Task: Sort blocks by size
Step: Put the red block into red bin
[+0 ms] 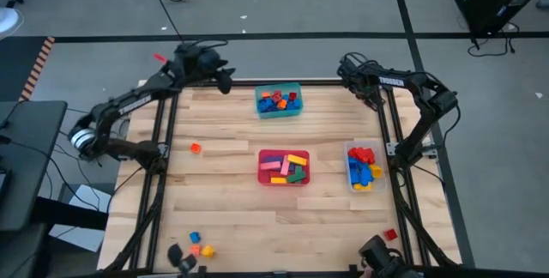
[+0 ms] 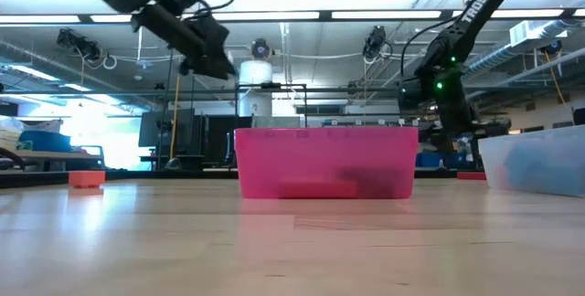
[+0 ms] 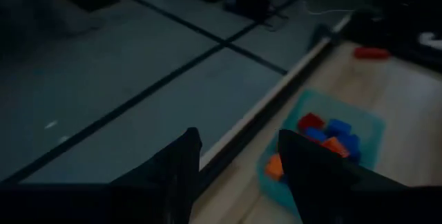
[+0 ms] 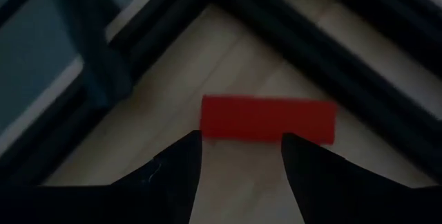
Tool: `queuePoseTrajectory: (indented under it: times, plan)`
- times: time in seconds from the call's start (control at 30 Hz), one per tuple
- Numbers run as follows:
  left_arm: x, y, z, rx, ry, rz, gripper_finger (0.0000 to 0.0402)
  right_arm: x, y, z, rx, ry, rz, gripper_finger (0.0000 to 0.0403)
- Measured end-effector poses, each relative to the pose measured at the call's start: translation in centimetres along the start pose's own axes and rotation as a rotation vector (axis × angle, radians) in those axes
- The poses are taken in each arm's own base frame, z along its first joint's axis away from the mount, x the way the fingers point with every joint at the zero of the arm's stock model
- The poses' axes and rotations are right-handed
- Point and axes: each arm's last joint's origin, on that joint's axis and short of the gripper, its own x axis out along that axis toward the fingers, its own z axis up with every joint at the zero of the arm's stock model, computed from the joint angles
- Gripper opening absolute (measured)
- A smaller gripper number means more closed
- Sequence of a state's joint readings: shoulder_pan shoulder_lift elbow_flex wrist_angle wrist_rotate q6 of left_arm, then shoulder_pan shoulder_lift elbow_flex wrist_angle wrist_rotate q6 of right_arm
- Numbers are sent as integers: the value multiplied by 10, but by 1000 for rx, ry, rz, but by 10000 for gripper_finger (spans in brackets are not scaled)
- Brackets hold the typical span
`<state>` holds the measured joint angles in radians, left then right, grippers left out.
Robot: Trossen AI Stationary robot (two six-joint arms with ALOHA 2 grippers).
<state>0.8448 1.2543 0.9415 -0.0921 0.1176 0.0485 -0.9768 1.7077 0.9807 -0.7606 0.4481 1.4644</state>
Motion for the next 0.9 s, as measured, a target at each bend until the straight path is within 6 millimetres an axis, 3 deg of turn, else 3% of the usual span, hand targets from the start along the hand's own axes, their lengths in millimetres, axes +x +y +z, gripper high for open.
queuePoseTrajectory:
  times: [0.17, 0.3, 0.53, 0.73, 0.9]
  plan:
    - [-16, 0, -10, -6, -22, 95, 204, 3, -3, 4, 52, -77, -17, 212]
    - [-18, 0, -10, -6, -17, 107, 204, 3, -3, 3, 48, -86, -24, 205]
    - [-18, 0, -11, -3, -10, 107, 204, 12, -3, -19, -105, -124, -98, 186]
    - [-18, 0, -14, -4, 17, 106, 204, 18, 0, -38, -135, -88, -108, 174]
    - [-18, 0, -18, -5, 61, 104, 204, 15, 0, -40, -156, -17, -100, 162]
